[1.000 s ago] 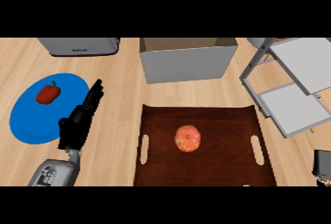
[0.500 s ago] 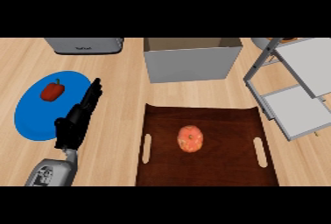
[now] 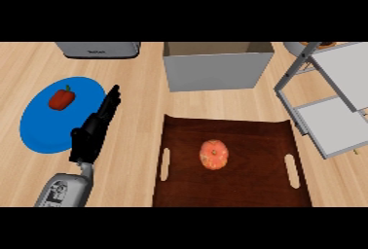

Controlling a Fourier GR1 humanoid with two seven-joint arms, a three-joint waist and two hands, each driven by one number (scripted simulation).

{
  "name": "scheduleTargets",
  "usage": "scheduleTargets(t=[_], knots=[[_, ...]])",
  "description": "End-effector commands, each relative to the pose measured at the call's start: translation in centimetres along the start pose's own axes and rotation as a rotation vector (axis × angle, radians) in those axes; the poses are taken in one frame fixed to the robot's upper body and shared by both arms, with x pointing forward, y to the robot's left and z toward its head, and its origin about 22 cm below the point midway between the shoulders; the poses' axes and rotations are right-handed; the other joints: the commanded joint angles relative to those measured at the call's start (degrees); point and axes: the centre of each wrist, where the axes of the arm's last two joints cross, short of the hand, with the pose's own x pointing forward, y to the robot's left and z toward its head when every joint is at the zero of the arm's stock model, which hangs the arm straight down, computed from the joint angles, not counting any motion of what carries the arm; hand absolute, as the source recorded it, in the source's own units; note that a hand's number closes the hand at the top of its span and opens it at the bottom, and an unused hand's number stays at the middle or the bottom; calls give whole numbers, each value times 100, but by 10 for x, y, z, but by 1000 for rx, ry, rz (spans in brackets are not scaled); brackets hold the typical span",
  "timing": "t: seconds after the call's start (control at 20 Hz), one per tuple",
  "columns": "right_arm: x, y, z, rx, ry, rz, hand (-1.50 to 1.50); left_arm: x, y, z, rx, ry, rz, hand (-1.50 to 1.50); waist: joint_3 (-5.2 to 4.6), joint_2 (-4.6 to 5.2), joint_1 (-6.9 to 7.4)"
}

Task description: Pick the cupcake from the tray and place it in the tiered shelf

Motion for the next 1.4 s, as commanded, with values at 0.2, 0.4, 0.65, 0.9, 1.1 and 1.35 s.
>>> scheduleTargets(t=[0.2, 0.4, 0.65, 0.9, 1.1, 1.35], knots=[[1, 15, -36, -55, -62, 110, 150, 1, -11, 4, -4, -6, 2, 0, 0, 14, 75], [-10, 40, -43, -78, -56, 139, 150, -2, -7, -2, -26, 3, 11, 0, 0, 14, 51], [-42, 67, -52, -75, -185, 182, 150, -22, -9, 11, -9, -6, 13, 0, 2, 16, 48], [-58, 97, -77, -118, -81, 96, 150, 8, -6, -3, -14, -3, 1, 0, 3, 23, 91], [-70, 95, -85, -138, -81, -181, 150, -1, 3, -6, -19, -20, 10, 0, 5, 22, 62], [-94, 98, -102, -131, -77, -170, 150, 3, 14, -4, -12, 1, -4, 0, 3, 10, 35]])
